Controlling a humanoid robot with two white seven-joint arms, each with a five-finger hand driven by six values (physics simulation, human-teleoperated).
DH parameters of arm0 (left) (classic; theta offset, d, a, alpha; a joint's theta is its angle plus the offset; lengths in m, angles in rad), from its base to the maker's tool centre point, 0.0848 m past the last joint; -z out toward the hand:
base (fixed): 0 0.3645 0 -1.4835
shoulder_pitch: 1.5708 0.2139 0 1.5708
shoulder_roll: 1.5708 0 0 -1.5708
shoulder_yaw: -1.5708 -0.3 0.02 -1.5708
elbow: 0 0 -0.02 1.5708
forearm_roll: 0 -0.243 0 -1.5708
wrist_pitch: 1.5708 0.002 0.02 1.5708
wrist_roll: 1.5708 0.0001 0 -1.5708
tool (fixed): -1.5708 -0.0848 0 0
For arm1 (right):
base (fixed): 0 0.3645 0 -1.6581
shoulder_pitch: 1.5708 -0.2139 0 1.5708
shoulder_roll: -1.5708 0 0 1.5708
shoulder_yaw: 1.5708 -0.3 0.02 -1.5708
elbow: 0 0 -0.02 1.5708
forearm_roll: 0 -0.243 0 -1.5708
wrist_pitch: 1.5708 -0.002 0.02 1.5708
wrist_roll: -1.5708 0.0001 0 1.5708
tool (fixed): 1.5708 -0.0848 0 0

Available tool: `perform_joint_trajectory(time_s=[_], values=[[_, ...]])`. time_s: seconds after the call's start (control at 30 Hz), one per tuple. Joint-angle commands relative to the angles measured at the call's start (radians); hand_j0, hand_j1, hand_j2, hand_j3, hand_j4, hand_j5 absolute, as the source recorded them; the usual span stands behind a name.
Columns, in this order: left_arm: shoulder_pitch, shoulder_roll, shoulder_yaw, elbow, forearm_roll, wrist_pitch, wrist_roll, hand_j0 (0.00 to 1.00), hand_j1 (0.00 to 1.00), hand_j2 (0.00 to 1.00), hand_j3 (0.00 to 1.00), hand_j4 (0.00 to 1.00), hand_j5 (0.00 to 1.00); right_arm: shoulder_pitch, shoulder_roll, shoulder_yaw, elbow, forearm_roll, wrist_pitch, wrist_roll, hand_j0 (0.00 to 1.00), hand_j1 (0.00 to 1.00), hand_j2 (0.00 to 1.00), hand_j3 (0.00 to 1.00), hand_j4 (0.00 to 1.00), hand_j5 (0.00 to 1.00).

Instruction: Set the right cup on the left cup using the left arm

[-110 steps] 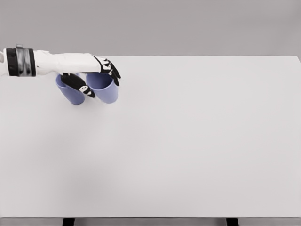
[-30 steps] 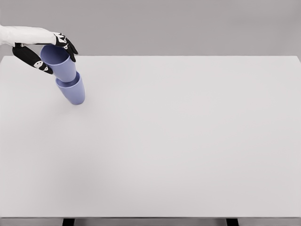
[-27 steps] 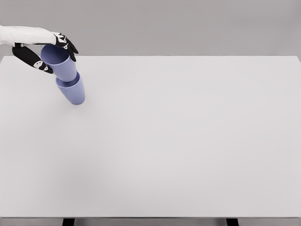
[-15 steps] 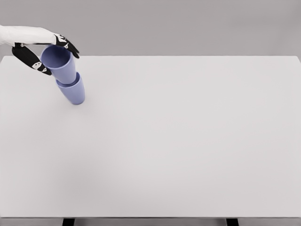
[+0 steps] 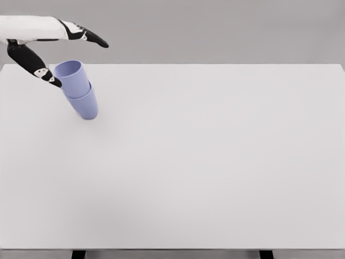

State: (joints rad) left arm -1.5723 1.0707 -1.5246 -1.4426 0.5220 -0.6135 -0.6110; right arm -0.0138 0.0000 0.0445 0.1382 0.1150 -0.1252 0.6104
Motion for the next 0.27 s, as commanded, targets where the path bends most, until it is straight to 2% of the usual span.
perform_joint_trajectory(time_s=[0.0,0.03,0.1,0.17,0.23], values=[[0.002,0.094,0.044,-0.222,0.088,0.003,0.0,1.0,1.0,1.0,1.0,1.0,1.0,0.0,0.0,0.0,0.0,0.002,-0.001,0.0,1.0,1.0,1.0,1.0,1.0,1.0],[0.008,0.095,0.046,-0.275,0.098,0.003,0.0,1.0,1.0,1.0,1.0,1.0,1.0,-0.002,0.0,0.0,0.0,0.002,-0.001,0.0,1.0,1.0,1.0,1.0,1.0,1.0],[0.055,0.081,0.049,-0.32,0.095,0.003,0.0,1.0,1.0,1.0,1.0,1.0,1.0,-0.002,0.0,0.0,0.001,0.0,-0.001,0.0,1.0,1.0,1.0,1.0,1.0,1.0],[0.129,0.046,0.075,-0.322,0.092,0.003,0.0,1.0,1.0,1.0,1.0,1.0,1.0,-0.002,0.0,0.0,0.0,0.002,-0.002,0.0,1.0,1.0,1.0,1.0,1.0,1.0],[0.202,0.034,0.136,-0.322,0.092,0.003,0.0,1.0,1.0,1.0,1.0,1.0,1.0,0.0,0.0,0.0,0.0,0.002,-0.001,0.0,1.0,1.0,1.0,1.0,1.0,1.0]])
